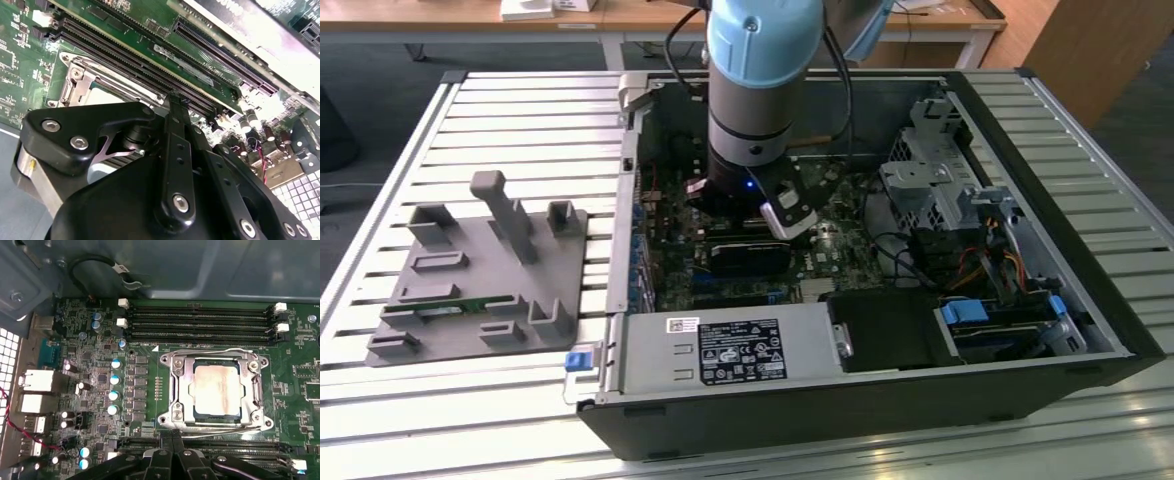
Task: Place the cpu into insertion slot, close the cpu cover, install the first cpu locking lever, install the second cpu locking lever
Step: 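Install the second cpu locking lever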
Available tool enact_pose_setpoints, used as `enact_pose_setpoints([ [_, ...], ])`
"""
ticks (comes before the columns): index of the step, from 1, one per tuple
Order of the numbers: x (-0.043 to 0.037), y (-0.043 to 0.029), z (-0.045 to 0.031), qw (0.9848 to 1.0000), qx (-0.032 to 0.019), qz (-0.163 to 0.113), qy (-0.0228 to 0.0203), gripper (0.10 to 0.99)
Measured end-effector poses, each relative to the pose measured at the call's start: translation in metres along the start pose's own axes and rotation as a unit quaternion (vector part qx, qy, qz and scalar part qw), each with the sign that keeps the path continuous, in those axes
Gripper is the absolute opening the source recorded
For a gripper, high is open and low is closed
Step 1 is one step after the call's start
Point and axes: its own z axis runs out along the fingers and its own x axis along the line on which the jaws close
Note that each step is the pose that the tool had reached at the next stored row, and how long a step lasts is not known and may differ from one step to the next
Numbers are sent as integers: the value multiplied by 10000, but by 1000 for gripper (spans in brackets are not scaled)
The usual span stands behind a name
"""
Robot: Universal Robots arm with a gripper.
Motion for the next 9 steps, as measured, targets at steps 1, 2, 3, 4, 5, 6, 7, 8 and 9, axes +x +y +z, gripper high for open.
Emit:
enact_pose_setpoints([
  [1, 0, -1, 7, 10000, -12, 0, 0, 106],
  [2, 0, -3, 16, 10000, -18, 0, -1, 106],
  [3, 1, -6, 25, 10000, -22, 0, 0, 106],
  [4, 1, -8, 32, 10000, -32, 0, 0, 106],
  [5, 1, -10, 37, 10000, -48, 0, 1, 106],
  [6, 1, -11, 42, 10000, -73, -1, 0, 106],
  [7, 2, -11, 47, 10000, -98, -1, 0, 106],
  [8, 2, -13, 52, 9999, -119, -1, 0, 106],
  [9, 2, -15, 60, 9999, -141, -2, 0, 106],
])
